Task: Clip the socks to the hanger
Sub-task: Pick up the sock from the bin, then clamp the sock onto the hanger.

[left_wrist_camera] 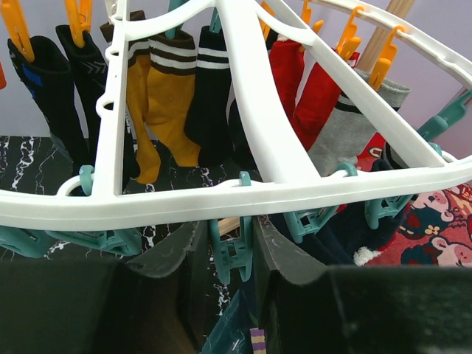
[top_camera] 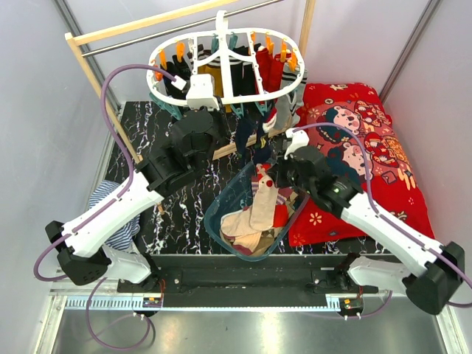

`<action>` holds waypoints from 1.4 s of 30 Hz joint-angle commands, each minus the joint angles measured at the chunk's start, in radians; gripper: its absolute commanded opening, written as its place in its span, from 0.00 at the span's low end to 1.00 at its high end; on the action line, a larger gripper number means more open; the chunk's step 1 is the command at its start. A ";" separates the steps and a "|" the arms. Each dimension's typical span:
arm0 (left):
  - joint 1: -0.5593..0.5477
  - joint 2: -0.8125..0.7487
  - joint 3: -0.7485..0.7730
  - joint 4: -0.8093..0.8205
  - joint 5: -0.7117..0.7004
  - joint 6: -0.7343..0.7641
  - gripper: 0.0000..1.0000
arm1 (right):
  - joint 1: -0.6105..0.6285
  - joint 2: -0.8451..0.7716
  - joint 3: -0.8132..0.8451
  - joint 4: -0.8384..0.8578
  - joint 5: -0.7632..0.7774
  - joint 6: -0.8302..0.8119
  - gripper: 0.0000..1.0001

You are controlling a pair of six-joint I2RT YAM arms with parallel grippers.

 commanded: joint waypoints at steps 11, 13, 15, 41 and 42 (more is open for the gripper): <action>0.000 -0.010 0.055 -0.054 0.044 -0.047 0.00 | 0.003 -0.220 -0.069 0.285 -0.427 -0.473 0.00; 0.000 -0.011 0.060 -0.056 0.054 -0.058 0.00 | 0.003 -0.216 -0.053 0.317 -0.473 -0.487 0.00; 0.000 -0.011 0.063 -0.062 0.063 -0.064 0.00 | 0.003 -0.210 -0.043 0.398 -0.498 -0.496 0.00; 0.000 -0.066 0.035 -0.077 0.122 -0.128 0.00 | 0.003 0.073 0.038 0.884 -0.543 -0.515 0.00; 0.000 -0.068 0.030 -0.076 0.123 -0.128 0.00 | 0.003 0.082 0.041 0.884 -0.550 -0.515 0.00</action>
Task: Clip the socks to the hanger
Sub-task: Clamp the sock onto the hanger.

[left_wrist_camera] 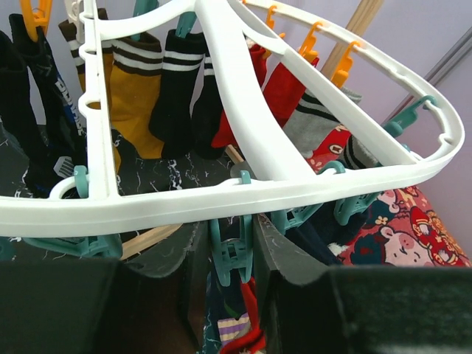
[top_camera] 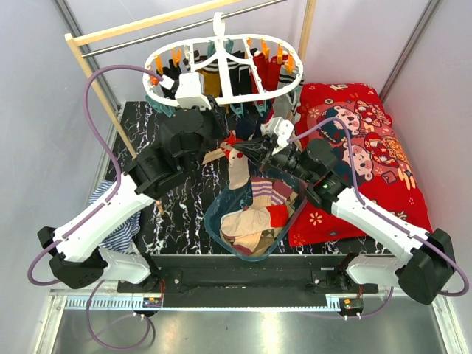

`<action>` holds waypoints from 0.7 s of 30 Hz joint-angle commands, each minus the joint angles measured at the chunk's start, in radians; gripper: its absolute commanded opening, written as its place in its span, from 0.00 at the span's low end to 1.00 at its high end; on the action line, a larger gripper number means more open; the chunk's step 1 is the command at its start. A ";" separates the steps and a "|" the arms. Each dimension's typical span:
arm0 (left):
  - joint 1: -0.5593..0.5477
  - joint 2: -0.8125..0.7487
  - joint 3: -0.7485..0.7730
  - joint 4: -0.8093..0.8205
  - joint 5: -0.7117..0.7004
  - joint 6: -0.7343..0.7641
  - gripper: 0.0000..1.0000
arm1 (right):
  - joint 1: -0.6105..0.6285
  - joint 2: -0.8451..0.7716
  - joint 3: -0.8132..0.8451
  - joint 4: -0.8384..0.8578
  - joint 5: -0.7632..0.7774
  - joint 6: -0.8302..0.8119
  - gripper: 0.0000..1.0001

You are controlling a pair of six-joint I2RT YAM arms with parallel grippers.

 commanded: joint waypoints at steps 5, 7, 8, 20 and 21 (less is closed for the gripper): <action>-0.002 -0.041 -0.018 0.002 0.045 -0.012 0.00 | -0.012 0.031 0.083 0.092 -0.022 -0.010 0.00; -0.002 -0.043 -0.020 0.002 0.048 -0.012 0.00 | -0.018 0.032 0.088 0.096 -0.024 -0.006 0.00; -0.002 -0.043 -0.024 0.003 0.048 -0.012 0.00 | -0.024 0.034 0.089 0.096 -0.024 -0.004 0.00; -0.002 -0.046 -0.029 0.007 0.074 -0.020 0.00 | -0.043 0.057 0.103 0.121 -0.047 0.025 0.00; -0.002 -0.046 -0.029 0.010 0.077 -0.022 0.00 | -0.044 0.058 0.108 0.124 -0.050 0.026 0.00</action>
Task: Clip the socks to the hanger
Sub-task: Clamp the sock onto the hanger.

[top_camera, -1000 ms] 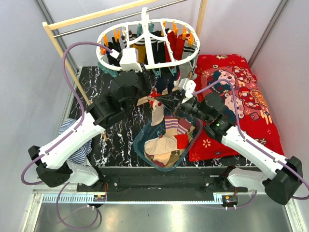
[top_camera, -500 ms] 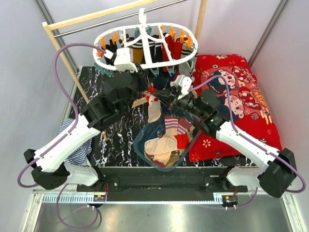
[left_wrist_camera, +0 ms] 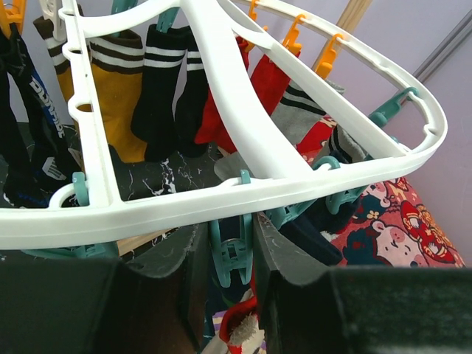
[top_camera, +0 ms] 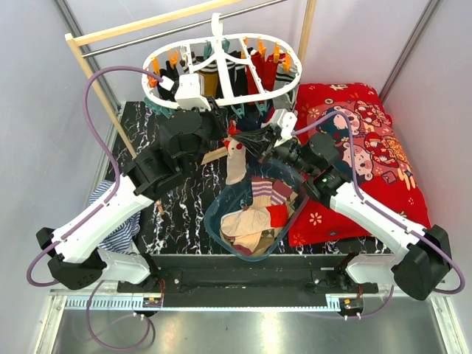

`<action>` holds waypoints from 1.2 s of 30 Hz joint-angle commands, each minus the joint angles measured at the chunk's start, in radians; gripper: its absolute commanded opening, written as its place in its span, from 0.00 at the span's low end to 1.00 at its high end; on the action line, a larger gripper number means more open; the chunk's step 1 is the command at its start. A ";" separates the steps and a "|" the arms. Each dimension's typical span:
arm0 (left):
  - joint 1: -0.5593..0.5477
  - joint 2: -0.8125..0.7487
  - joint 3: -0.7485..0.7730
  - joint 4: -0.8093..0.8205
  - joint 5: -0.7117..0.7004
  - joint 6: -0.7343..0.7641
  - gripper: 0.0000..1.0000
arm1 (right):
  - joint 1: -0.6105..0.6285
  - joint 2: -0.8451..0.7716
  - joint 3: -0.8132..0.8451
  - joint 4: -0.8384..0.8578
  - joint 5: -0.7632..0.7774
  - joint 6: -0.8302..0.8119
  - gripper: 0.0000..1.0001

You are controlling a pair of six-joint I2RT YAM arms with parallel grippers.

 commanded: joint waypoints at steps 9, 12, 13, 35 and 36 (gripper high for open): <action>-0.002 -0.039 -0.020 0.020 0.064 -0.017 0.00 | -0.012 0.050 0.045 0.083 -0.049 0.040 0.00; -0.002 -0.041 -0.023 0.021 0.068 -0.016 0.00 | -0.012 0.053 0.047 0.084 -0.049 0.043 0.00; -0.002 -0.041 -0.023 0.023 0.070 -0.017 0.00 | -0.012 0.054 0.048 0.086 -0.052 0.043 0.00; 0.004 -0.036 -0.024 0.021 0.105 -0.014 0.00 | -0.027 0.065 0.083 0.098 -0.048 0.059 0.00; 0.004 -0.035 -0.023 0.021 0.110 -0.014 0.00 | -0.028 0.065 0.085 0.100 -0.048 0.062 0.00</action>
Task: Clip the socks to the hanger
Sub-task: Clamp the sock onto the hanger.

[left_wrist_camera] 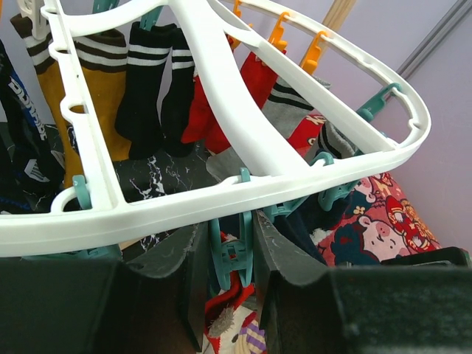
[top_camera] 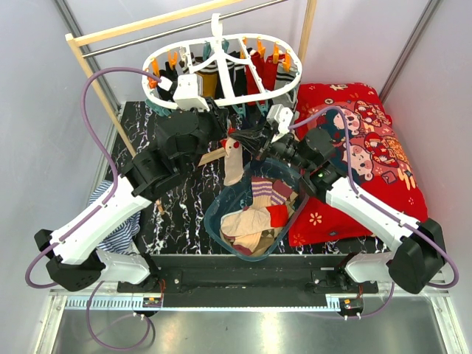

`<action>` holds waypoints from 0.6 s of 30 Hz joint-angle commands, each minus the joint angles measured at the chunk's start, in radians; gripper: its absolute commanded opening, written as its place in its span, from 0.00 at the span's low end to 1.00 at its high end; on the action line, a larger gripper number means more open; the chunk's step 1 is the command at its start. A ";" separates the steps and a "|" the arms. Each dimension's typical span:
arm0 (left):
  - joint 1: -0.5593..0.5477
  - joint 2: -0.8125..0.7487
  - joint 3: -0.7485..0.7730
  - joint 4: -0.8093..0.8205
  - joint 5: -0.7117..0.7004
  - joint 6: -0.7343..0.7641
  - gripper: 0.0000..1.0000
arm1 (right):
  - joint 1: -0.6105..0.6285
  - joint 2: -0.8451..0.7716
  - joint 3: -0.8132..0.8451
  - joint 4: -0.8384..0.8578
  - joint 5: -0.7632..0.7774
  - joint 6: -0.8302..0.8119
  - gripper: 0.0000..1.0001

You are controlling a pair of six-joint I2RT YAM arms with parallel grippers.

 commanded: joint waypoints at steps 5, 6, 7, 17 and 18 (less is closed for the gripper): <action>-0.002 -0.021 -0.012 0.013 0.078 -0.010 0.00 | -0.015 0.016 0.065 0.084 -0.006 0.024 0.00; -0.002 -0.024 -0.012 0.015 0.082 -0.010 0.00 | -0.015 0.019 0.067 0.085 -0.008 0.026 0.00; -0.002 -0.026 -0.014 0.018 0.084 -0.015 0.00 | -0.015 0.021 0.068 0.087 -0.009 0.029 0.00; -0.001 -0.030 -0.028 0.026 0.067 -0.015 0.00 | -0.019 0.010 0.068 0.107 -0.017 0.051 0.00; -0.001 -0.032 -0.031 0.027 0.064 -0.013 0.00 | -0.017 0.007 0.067 0.107 -0.014 0.049 0.00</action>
